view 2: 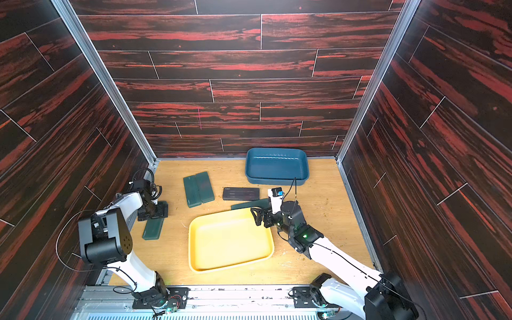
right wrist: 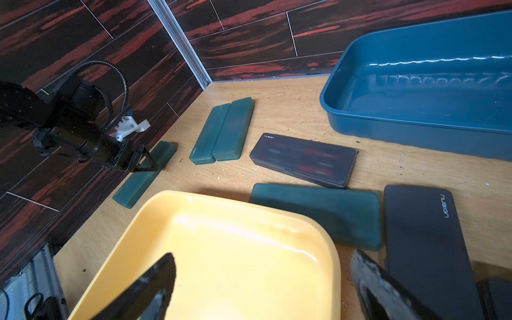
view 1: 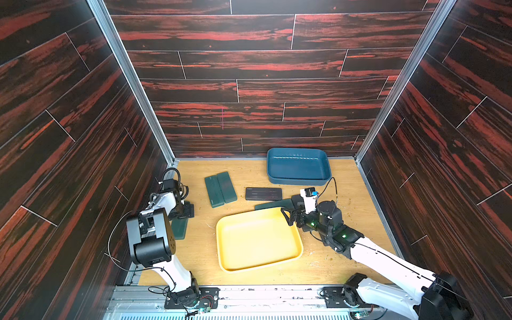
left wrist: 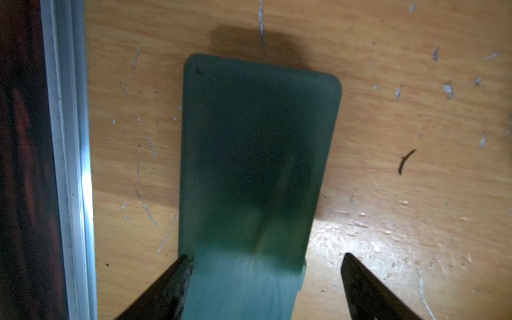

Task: Place the pencil cases by color into the storage box
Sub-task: Adjust the pencil case at the center of the board.

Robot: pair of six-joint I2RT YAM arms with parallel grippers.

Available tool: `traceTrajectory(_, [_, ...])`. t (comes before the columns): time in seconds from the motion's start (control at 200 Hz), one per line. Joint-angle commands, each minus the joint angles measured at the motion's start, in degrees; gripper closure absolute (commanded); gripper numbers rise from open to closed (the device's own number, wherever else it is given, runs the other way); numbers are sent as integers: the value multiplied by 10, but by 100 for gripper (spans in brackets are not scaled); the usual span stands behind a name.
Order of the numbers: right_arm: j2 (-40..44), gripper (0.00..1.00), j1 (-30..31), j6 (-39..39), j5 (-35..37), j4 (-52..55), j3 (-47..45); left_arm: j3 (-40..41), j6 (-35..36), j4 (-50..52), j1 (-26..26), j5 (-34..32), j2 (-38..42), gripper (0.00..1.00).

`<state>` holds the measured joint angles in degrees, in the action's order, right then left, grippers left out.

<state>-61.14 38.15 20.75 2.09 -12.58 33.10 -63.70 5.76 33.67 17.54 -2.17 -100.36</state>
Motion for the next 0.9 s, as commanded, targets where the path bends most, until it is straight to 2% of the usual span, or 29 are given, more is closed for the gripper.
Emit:
traceTrajectory(0.0, [-8,1,9,-9,2,-17,-8,-1,12,12,5,-8,-27,16])
traceTrajectory(0.175, [-18,1,17,-15,6,-20,-5,-23,15,19,7,-12,-38,18])
traceTrajectory(0.336, [-29,1,24,-19,13,-19,-1,-30,8,27,6,15,-42,18])
traceTrajectory(0.706, [-30,1,30,-16,11,-18,2,-34,-40,38,2,122,-28,19])
traceTrajectory(0.897, [-31,1,35,-14,8,-21,3,-25,-47,39,-15,147,-4,19])
